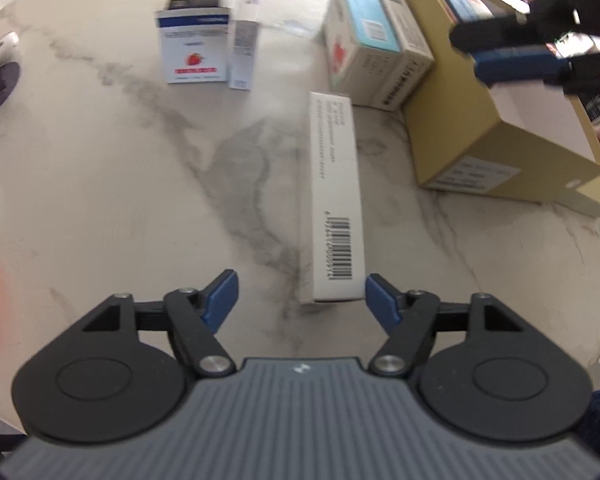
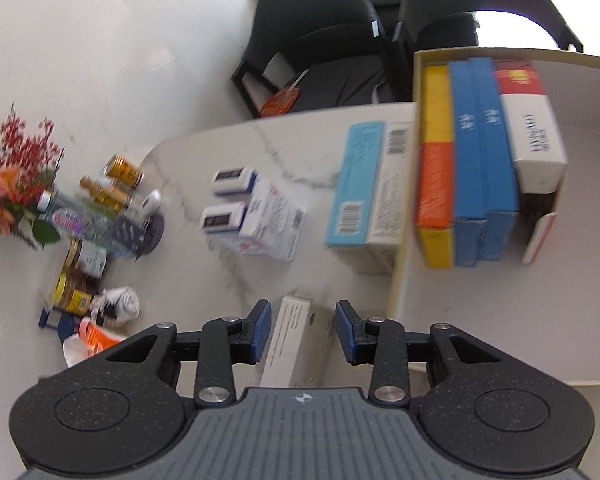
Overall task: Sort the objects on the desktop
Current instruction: 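Grasp the long white box with the right tool while the left tool opens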
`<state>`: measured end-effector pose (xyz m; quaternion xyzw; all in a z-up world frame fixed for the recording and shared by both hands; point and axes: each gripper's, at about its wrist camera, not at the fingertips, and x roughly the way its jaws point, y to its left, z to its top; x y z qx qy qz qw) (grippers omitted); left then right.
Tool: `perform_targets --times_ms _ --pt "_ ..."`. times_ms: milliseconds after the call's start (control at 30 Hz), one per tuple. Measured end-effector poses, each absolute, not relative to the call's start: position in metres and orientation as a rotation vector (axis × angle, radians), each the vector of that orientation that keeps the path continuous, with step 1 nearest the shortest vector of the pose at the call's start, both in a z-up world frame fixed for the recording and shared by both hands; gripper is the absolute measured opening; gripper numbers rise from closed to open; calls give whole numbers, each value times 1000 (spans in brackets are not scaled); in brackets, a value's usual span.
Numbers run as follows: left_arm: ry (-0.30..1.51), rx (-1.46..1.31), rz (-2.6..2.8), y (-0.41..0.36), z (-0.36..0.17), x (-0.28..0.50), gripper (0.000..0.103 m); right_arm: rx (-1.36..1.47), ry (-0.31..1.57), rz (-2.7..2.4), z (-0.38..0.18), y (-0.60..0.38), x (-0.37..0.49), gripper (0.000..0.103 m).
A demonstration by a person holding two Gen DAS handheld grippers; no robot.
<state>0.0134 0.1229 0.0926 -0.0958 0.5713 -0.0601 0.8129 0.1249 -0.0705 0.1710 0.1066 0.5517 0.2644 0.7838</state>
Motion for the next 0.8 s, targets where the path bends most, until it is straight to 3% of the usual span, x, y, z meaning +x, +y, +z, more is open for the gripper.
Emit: perform_targets --times_ms 233,800 --pt "1200 -231 -109 142 97 13 79 172 1243 606 158 -35 113 50" --pt "1204 -294 -55 175 89 2 87 84 1412 487 105 2 100 53"
